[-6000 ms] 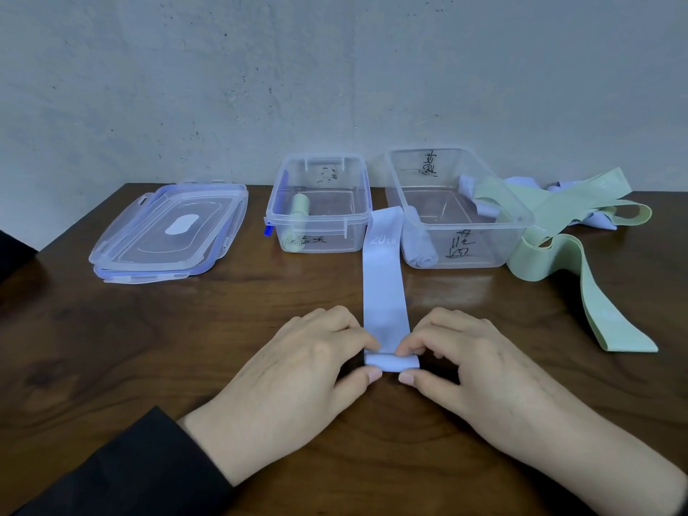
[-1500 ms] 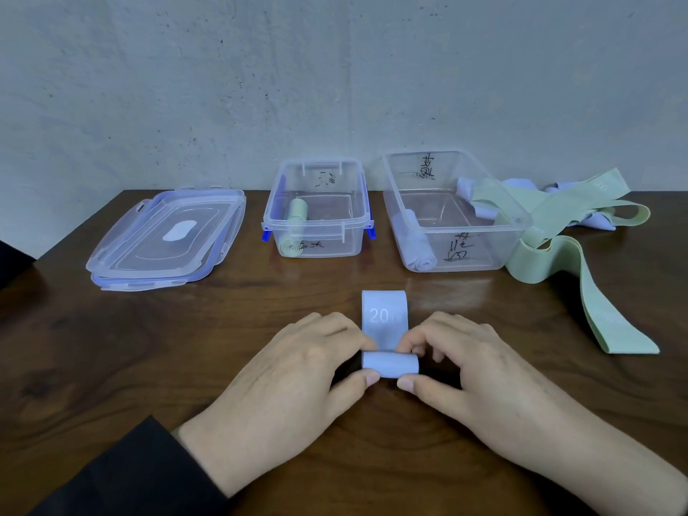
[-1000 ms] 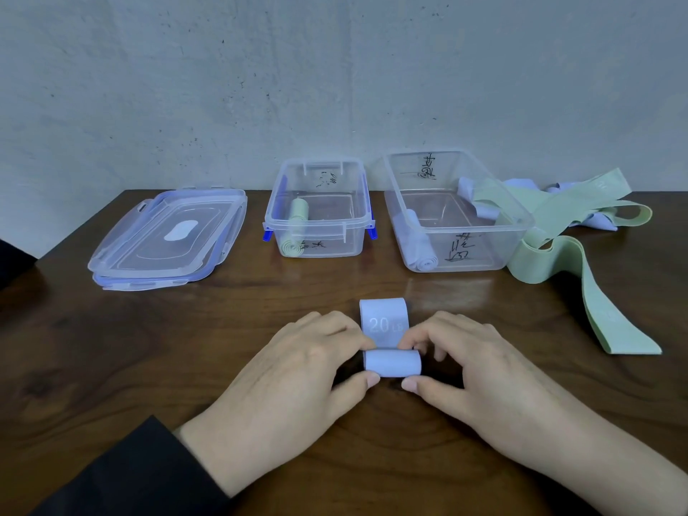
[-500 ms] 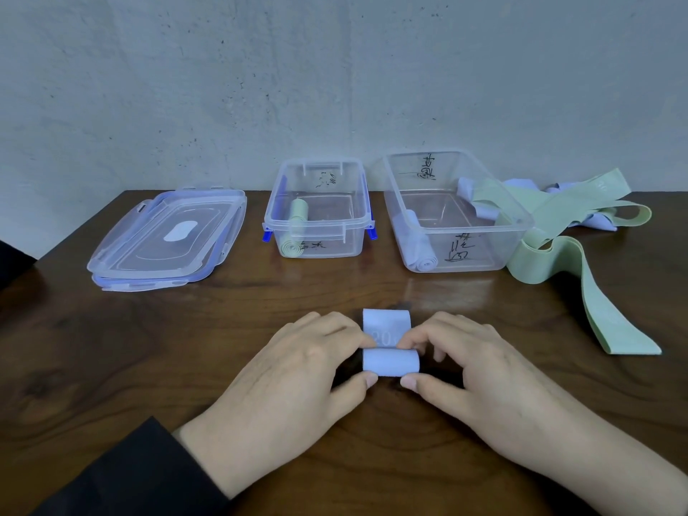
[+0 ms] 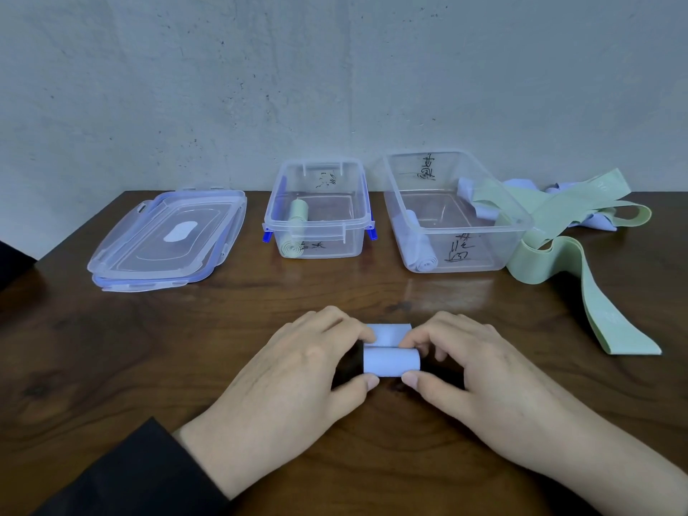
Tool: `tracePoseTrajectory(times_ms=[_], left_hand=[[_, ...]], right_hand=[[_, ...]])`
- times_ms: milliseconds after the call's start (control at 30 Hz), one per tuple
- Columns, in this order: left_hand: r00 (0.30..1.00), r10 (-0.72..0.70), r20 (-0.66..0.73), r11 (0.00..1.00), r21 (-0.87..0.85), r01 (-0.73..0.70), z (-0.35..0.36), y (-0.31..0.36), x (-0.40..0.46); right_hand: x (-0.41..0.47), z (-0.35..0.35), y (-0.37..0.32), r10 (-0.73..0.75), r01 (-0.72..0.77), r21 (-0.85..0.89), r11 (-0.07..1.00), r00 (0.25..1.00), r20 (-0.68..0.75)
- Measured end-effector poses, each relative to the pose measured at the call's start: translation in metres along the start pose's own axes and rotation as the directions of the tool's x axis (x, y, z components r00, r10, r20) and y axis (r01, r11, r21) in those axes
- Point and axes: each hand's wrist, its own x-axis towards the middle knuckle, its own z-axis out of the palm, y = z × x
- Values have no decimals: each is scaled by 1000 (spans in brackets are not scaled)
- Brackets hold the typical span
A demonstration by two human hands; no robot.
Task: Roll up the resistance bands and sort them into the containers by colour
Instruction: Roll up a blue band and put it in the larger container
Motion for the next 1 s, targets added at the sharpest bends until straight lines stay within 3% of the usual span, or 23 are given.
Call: tracePoseTrajectory(times_ms=[700,1000], left_hand=[[999,15,-35,999,35,-14,2,-2,3],[998,27,-56,994,111,-20,8,-4,14]], right_hand=[[2,-1,0,34,-33,29,999,999,-43],[11,10,5,-32,32,-4,999,965,-259]])
